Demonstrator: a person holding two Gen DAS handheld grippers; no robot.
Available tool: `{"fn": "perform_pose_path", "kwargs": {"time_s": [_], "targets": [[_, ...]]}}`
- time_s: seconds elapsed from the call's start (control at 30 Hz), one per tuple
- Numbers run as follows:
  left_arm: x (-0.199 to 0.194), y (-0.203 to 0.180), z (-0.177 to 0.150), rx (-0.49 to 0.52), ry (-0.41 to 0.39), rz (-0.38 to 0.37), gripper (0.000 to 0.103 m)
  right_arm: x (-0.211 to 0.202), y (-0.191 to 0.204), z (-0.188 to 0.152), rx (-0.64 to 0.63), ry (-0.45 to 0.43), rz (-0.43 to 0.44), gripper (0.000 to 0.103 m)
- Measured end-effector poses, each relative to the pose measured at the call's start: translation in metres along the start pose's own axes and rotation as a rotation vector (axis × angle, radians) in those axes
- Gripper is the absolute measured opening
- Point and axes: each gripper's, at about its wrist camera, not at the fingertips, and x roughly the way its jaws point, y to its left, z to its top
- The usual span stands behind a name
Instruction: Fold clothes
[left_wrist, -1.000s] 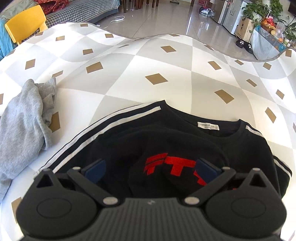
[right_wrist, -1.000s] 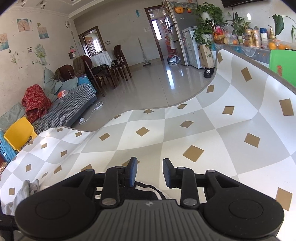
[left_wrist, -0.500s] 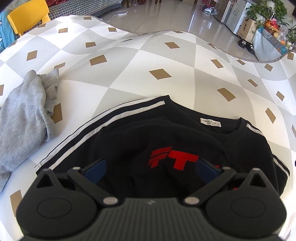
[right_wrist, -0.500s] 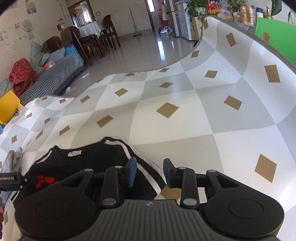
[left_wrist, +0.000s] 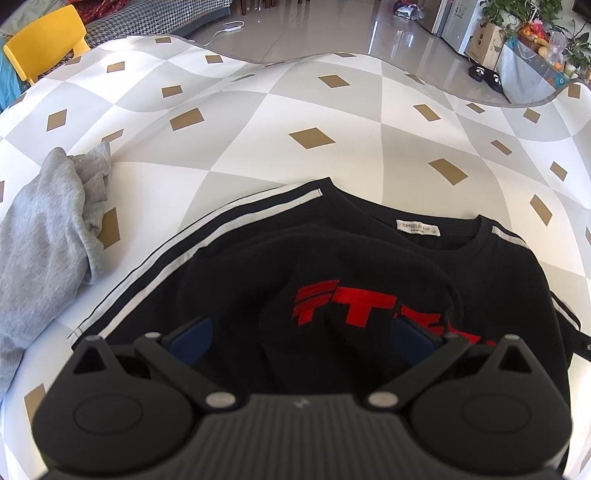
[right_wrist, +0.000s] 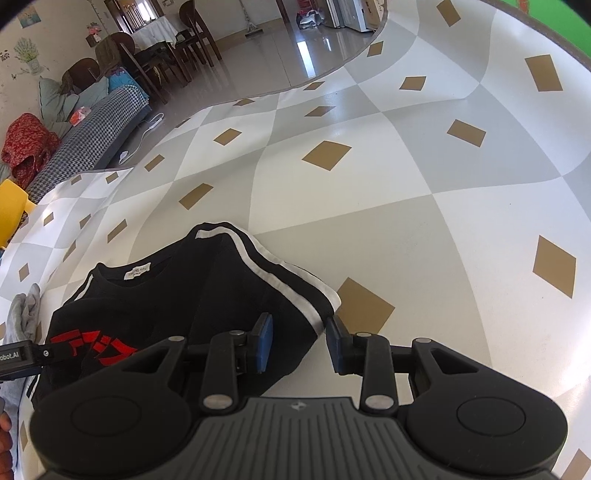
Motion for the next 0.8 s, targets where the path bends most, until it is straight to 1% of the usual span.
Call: {"fn": "perform_pose_path", "kwargs": {"time_s": [0.17,0.37,0.43,0.47,0.5,0.6,0.8], "targets": [[0.002,0.001,0.0,-0.002,0.007,0.01,0.103,0.012,0.002,-0.003,0.015,0.019,-0.009,0.031],[0.003,0.002,0.0,0.0,0.012,0.01,0.103,0.014,0.009,-0.004,-0.014,-0.006,-0.02,0.031],[0.004,0.001,-0.001,0.003,0.016,0.011,0.103,0.014,0.011,-0.005,-0.029,-0.012,-0.028,0.025],[0.004,0.001,-0.001,0.005,0.016,0.01,0.103,0.015,0.012,-0.005,-0.032,-0.014,-0.03,0.017],[0.004,0.0,-0.001,0.007,0.017,0.01,0.103,0.015,0.012,-0.005,-0.029,-0.018,-0.032,0.013],[0.004,-0.002,-0.002,0.016,0.018,0.013,0.103,0.01,0.015,-0.002,-0.046,-0.052,-0.04,0.007],[0.006,-0.002,-0.002,0.015,0.023,0.025,0.103,-0.018,0.02,0.014,-0.09,-0.215,-0.085,0.005]]}}
